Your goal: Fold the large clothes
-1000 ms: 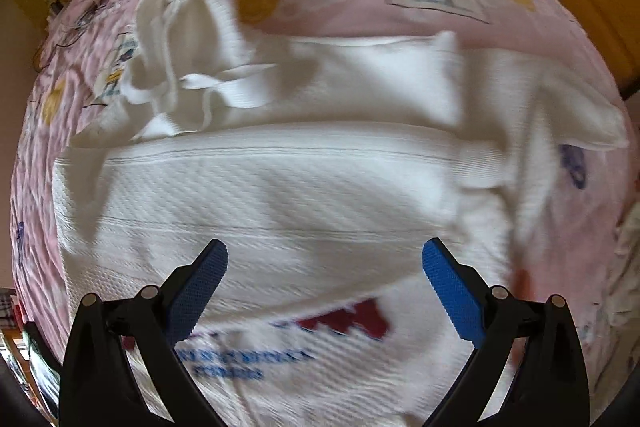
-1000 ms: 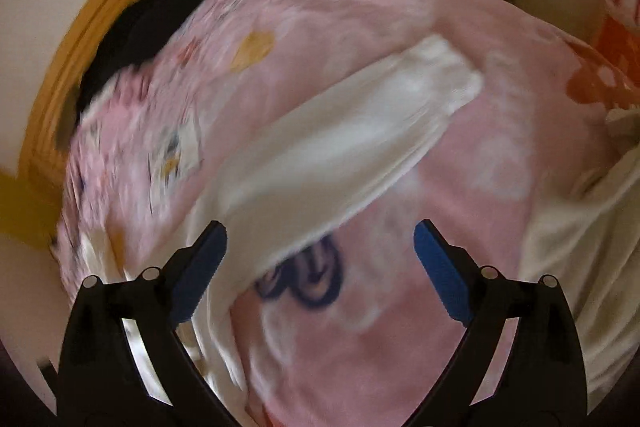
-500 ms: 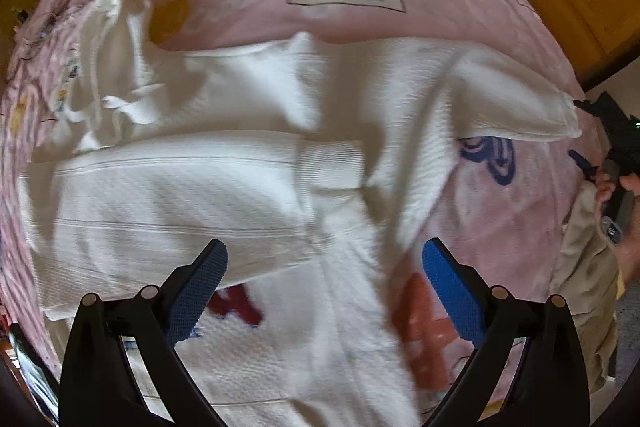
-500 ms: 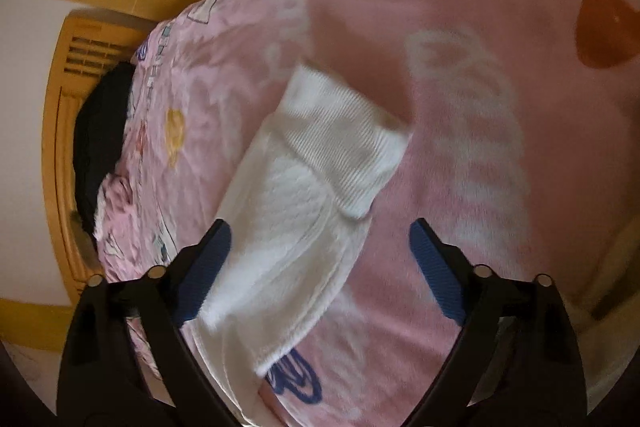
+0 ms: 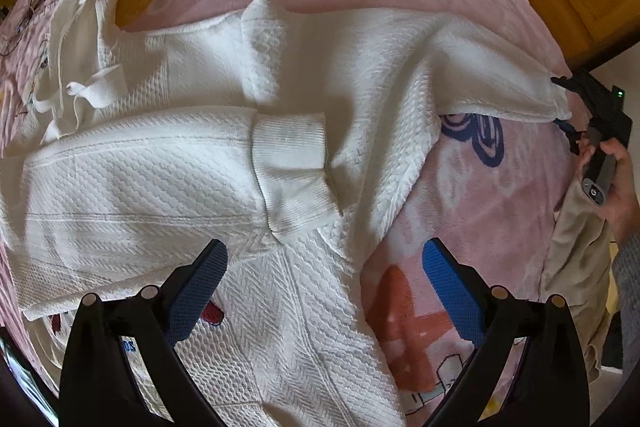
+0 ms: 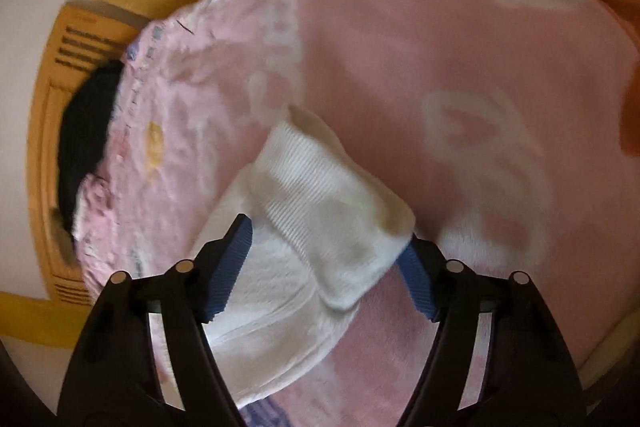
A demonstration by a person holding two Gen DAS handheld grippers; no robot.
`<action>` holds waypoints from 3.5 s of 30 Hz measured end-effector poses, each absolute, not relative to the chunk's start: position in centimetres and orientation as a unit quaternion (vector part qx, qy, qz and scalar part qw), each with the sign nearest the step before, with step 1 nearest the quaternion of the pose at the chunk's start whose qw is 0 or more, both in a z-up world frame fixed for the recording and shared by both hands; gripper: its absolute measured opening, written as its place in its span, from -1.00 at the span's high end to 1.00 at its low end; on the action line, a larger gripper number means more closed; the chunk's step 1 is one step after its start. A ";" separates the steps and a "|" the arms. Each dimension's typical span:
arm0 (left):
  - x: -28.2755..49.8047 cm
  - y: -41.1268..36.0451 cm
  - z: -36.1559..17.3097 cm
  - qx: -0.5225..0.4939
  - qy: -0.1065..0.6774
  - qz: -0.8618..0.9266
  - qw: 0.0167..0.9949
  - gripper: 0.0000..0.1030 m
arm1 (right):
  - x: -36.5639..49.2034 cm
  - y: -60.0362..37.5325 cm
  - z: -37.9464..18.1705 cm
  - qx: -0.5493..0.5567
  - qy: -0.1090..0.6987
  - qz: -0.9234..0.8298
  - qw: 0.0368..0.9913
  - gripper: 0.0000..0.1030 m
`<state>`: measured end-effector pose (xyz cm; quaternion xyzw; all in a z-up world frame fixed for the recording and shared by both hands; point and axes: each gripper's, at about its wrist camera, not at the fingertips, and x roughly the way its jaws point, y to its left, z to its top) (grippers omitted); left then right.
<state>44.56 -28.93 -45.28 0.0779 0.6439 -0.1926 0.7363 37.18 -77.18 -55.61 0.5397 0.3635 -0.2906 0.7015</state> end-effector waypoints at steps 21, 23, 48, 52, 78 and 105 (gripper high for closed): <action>49.2 -23.2 -44.8 0.041 0.631 -0.131 0.763 -0.85 | 38.4 -74.6 -44.1 0.402 0.380 -0.277 0.785 0.75; 49.8 -22.9 -45.2 0.032 0.626 -0.128 0.768 -0.85 | 38.7 -74.3 -42.3 0.394 0.375 -0.279 0.791 0.75; 53.5 -5.8 -47.6 -0.009 0.620 -0.070 0.781 -0.85 | 54.0 -40.4 -21.9 0.211 0.346 -0.012 0.914 0.76; 53.9 -1.1 -46.7 -0.034 0.614 -0.056 0.786 -0.85 | 55.5 -32.1 -23.0 0.192 0.367 0.043 0.909 0.76; 52.3 19.6 -42.3 -0.084 0.592 -0.052 0.800 -0.84 | 57.7 1.9 -37.6 0.230 0.466 0.188 0.833 0.76; 49.6 33.2 -48.4 -0.150 0.636 0.091 0.751 -0.84 | 55.1 13.4 -50.3 0.244 0.562 0.215 0.761 -0.11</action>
